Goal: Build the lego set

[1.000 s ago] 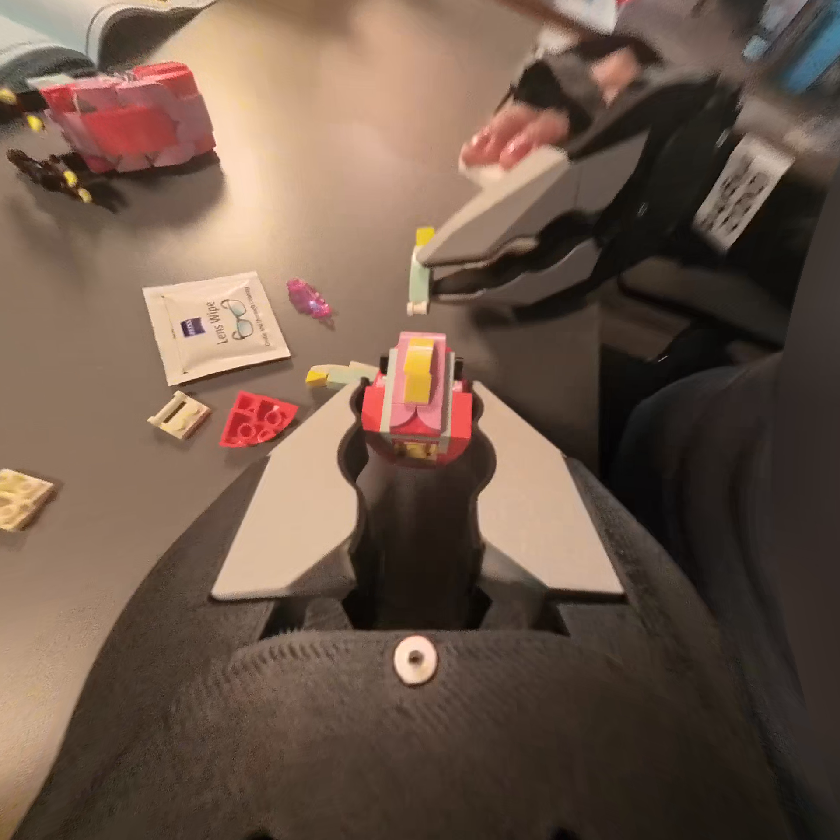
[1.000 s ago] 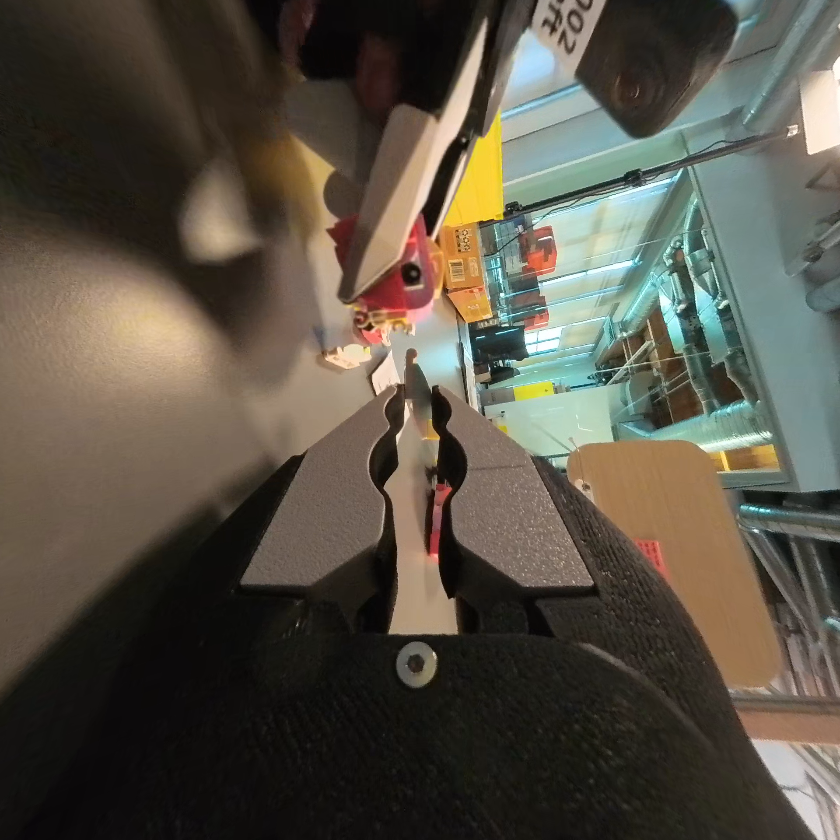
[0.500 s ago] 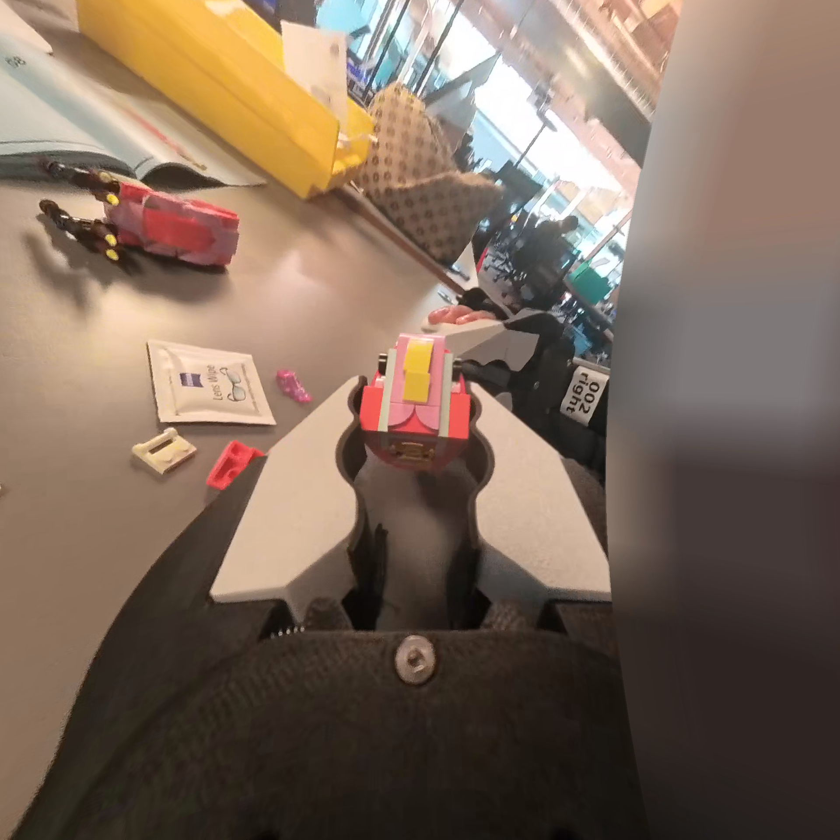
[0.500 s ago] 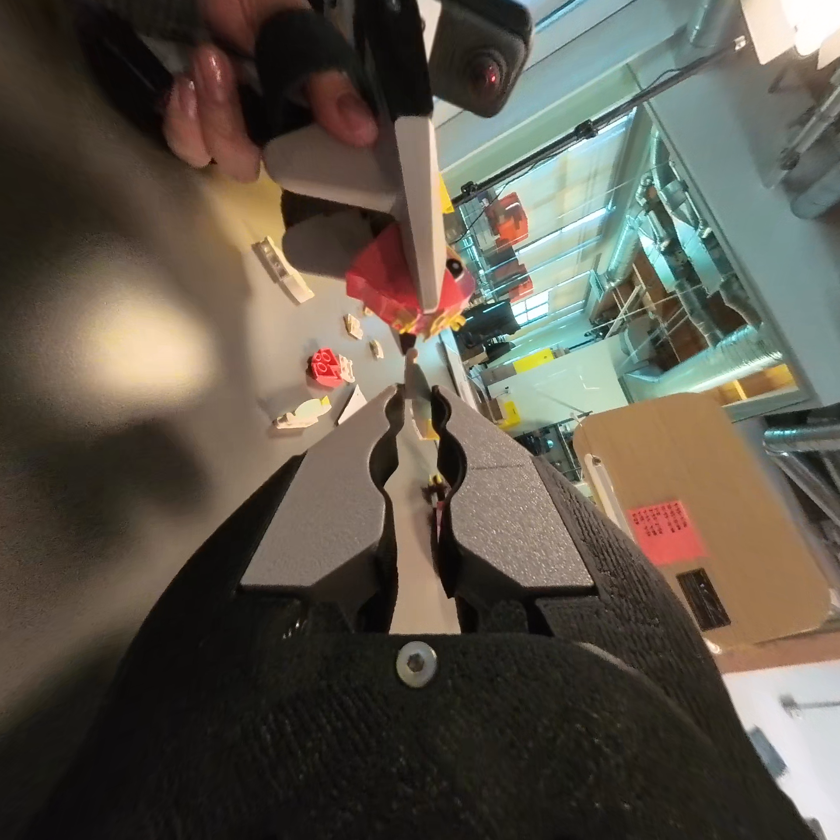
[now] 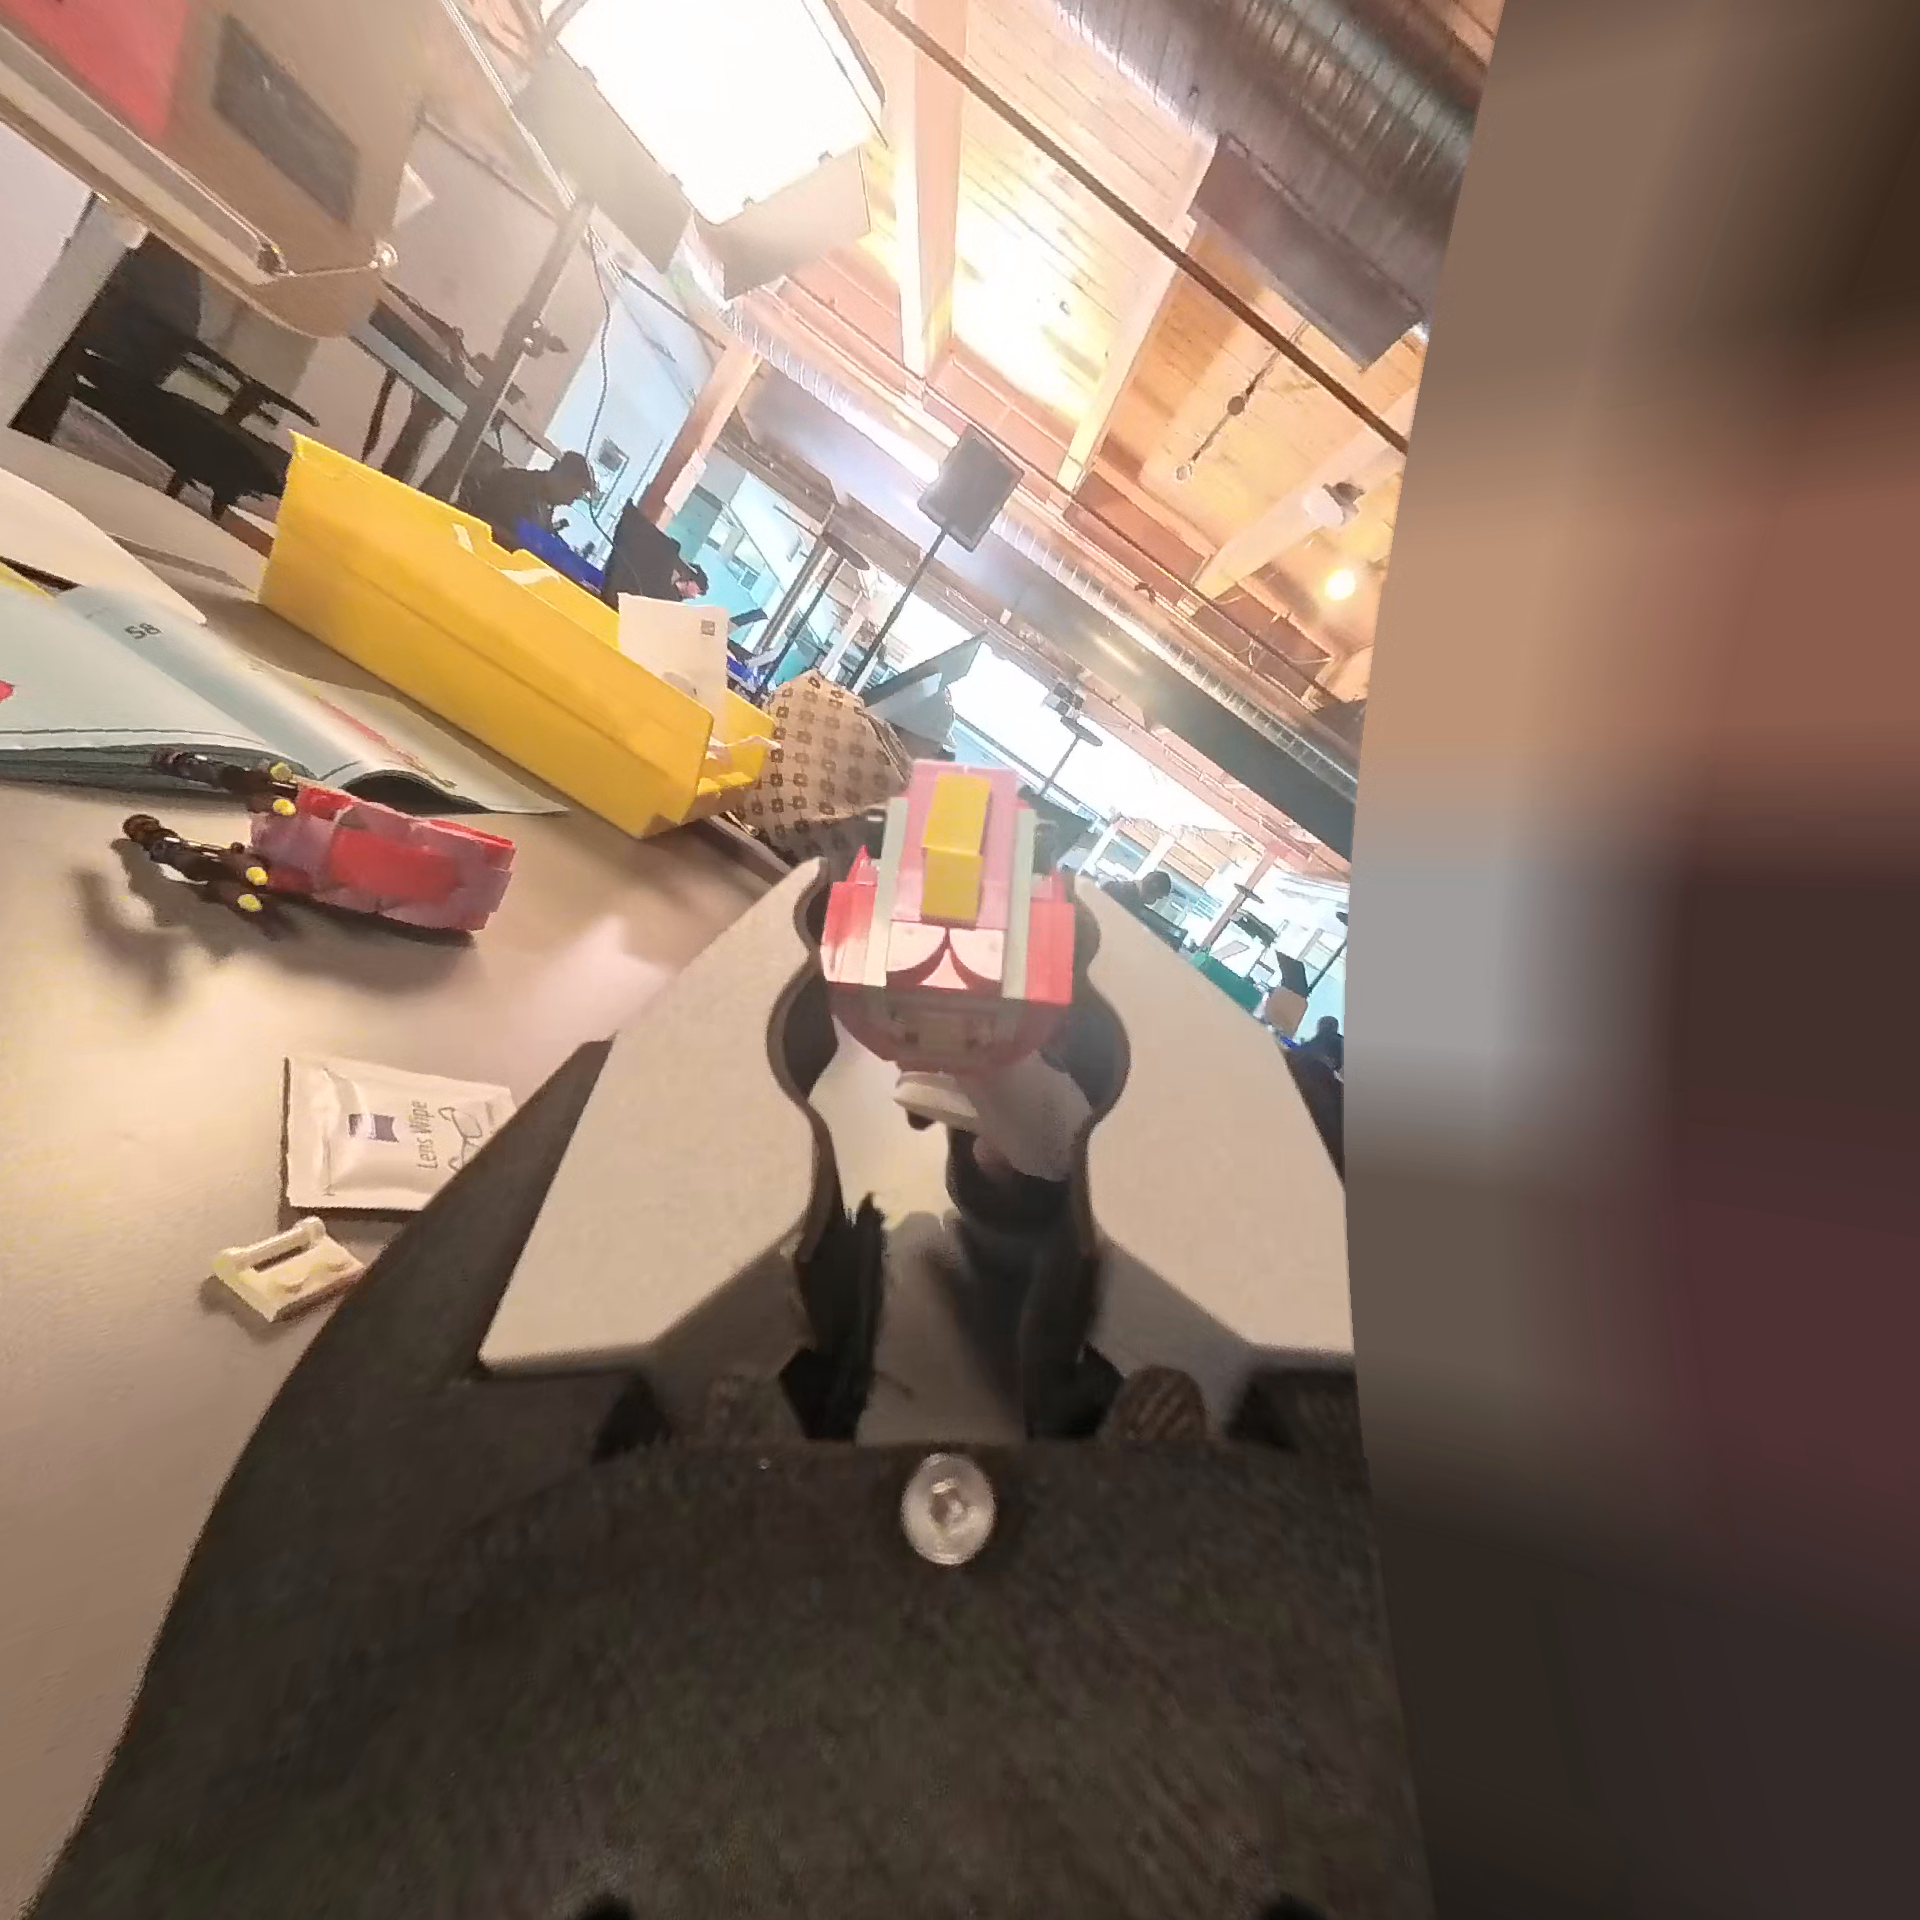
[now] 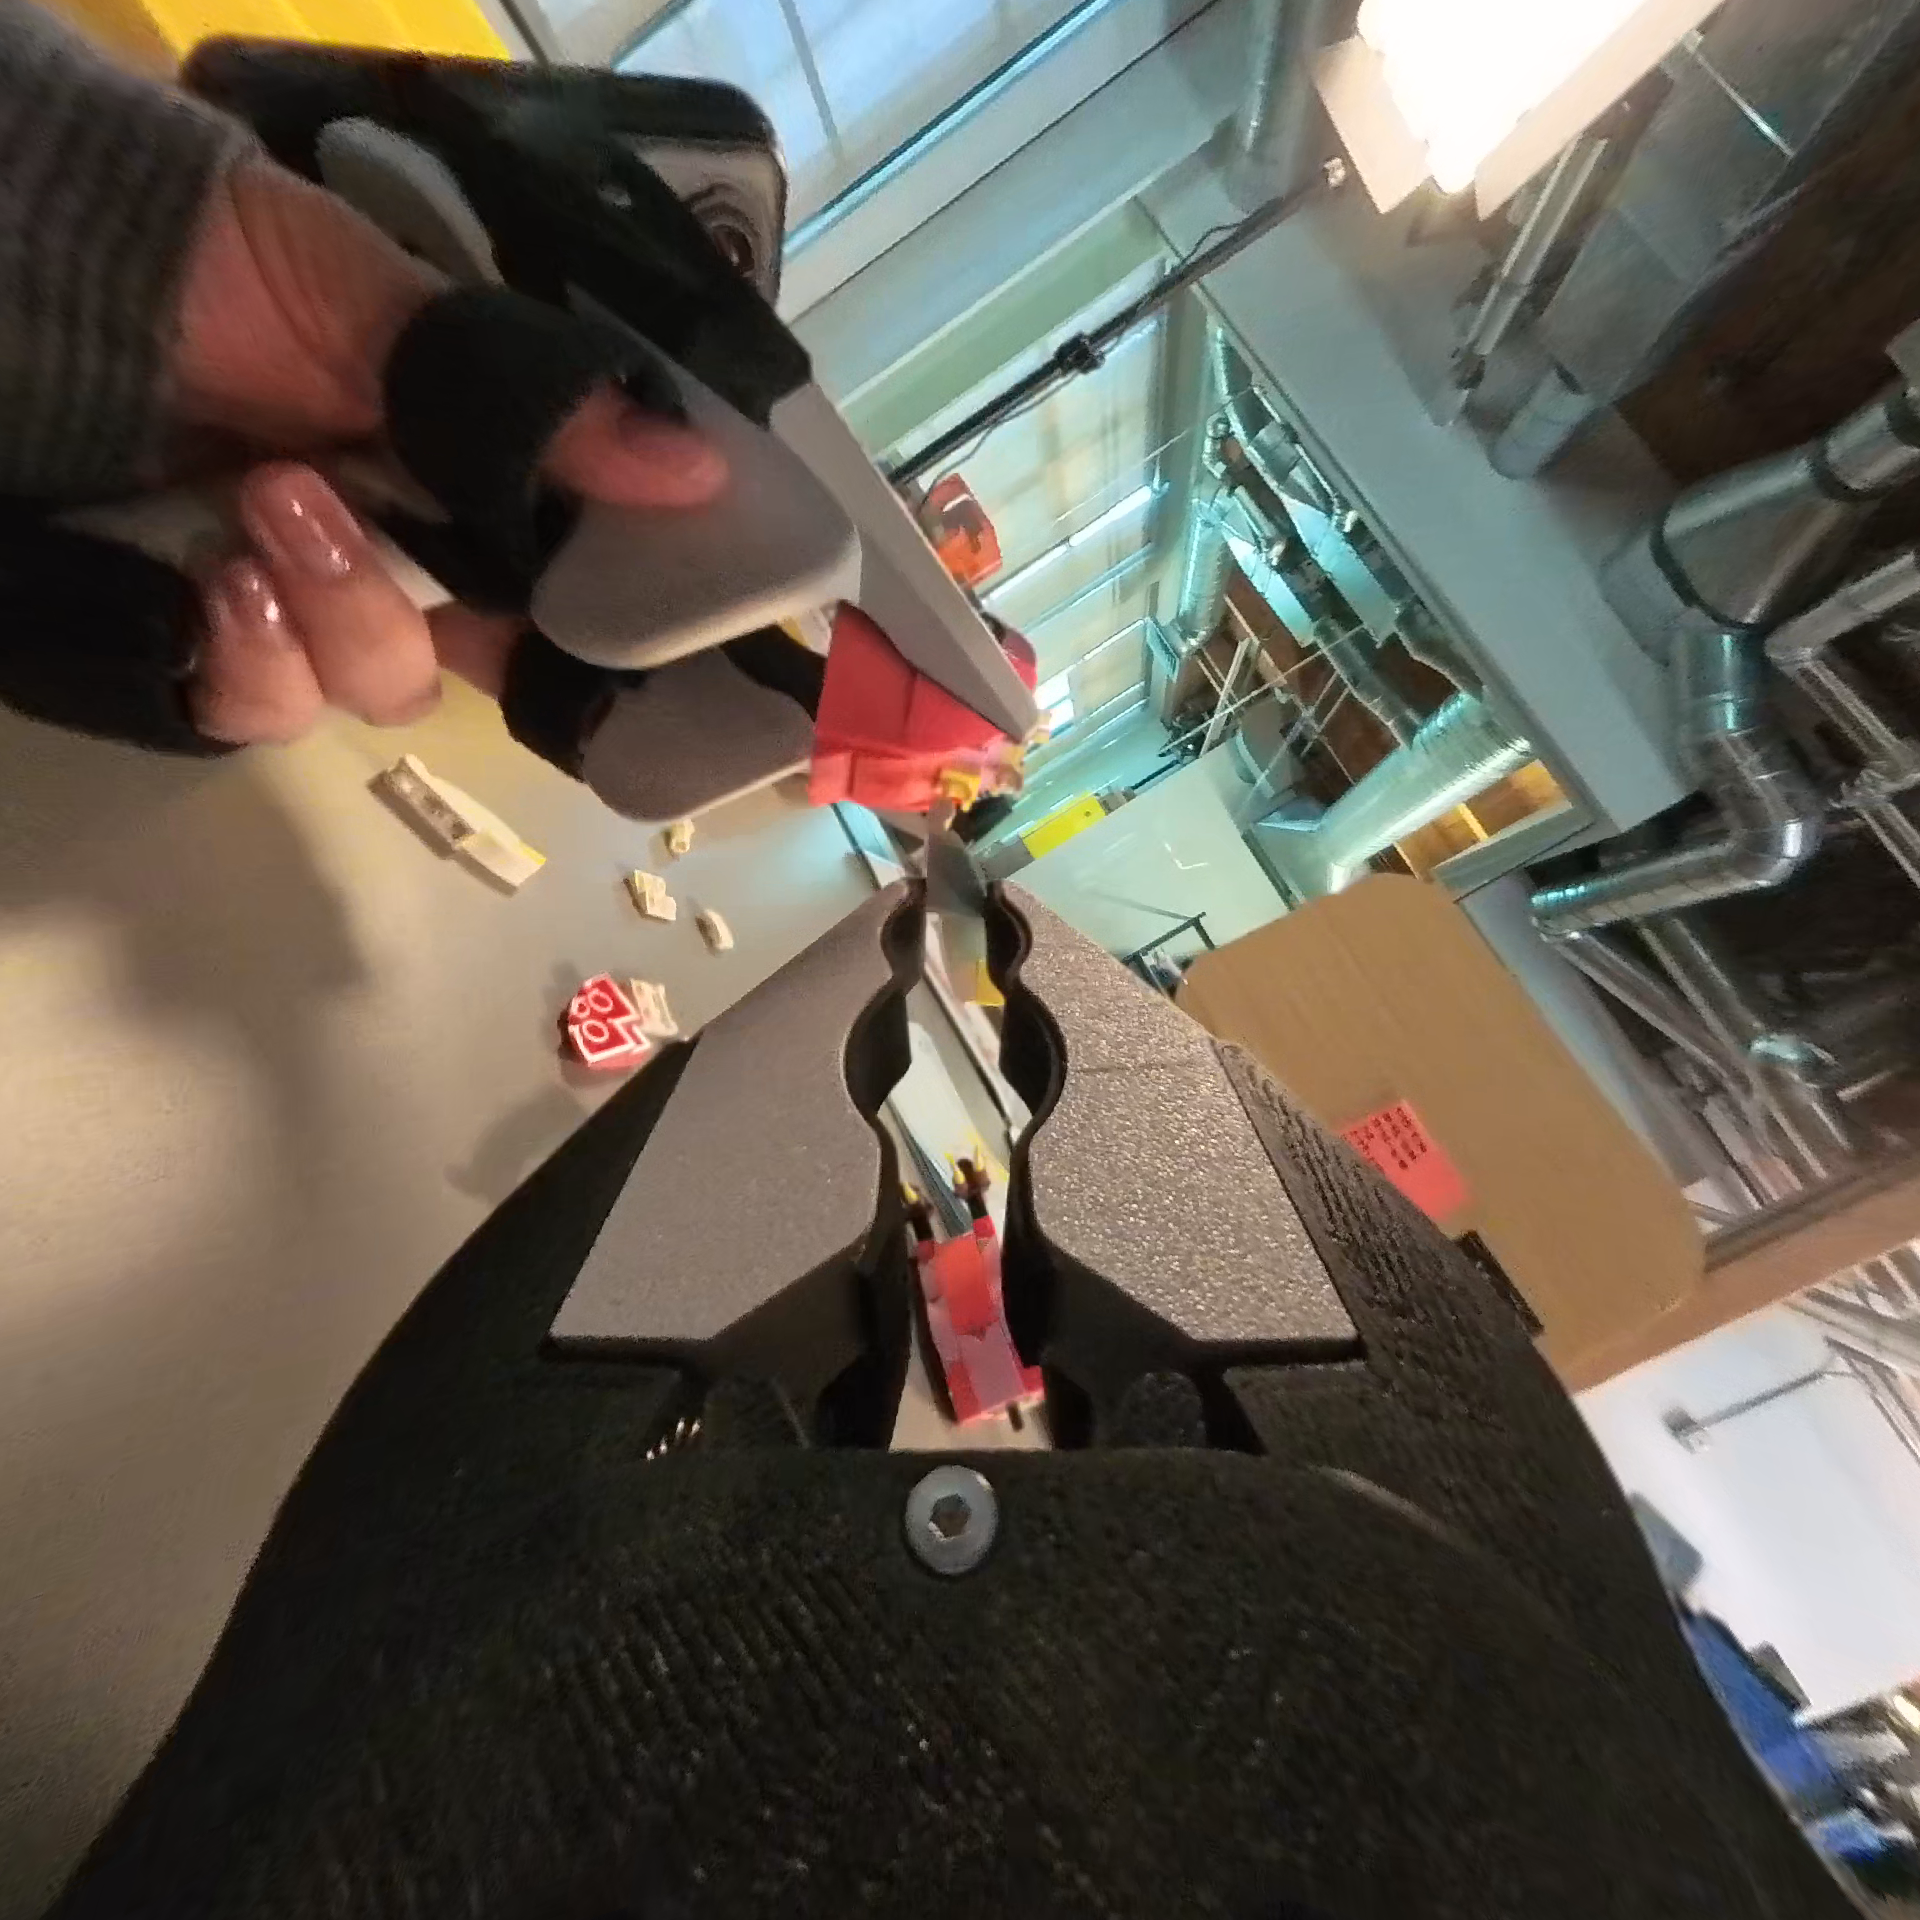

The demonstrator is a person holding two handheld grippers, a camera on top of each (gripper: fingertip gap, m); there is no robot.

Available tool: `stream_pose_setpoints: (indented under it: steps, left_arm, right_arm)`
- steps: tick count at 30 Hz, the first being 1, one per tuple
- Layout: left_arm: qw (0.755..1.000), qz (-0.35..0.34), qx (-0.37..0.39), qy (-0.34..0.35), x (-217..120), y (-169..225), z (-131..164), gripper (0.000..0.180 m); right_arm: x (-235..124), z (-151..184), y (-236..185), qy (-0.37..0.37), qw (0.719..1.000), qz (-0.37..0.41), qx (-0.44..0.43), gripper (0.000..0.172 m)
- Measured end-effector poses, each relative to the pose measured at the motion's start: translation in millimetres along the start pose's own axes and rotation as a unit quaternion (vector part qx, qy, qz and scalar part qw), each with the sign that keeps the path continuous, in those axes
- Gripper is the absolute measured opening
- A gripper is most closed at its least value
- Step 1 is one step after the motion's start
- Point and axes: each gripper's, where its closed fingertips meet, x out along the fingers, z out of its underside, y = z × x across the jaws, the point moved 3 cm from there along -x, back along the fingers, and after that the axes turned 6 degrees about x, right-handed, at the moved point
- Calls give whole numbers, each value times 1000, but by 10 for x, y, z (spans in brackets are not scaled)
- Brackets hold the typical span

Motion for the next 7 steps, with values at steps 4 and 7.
stream_pose_setpoints:
  steps: [4, 7]
  left_arm:
    - [1000, 1, -8, 23, 2, -8, -36, 45]
    - [1000, -4, -4, 25, 9, -14, -38, 43]
  right_arm:
    - [46, -24, 33, -7, 1000, 16, 24, 9]
    - [59, -24, 49, -8, 999, 18, 38, 10]
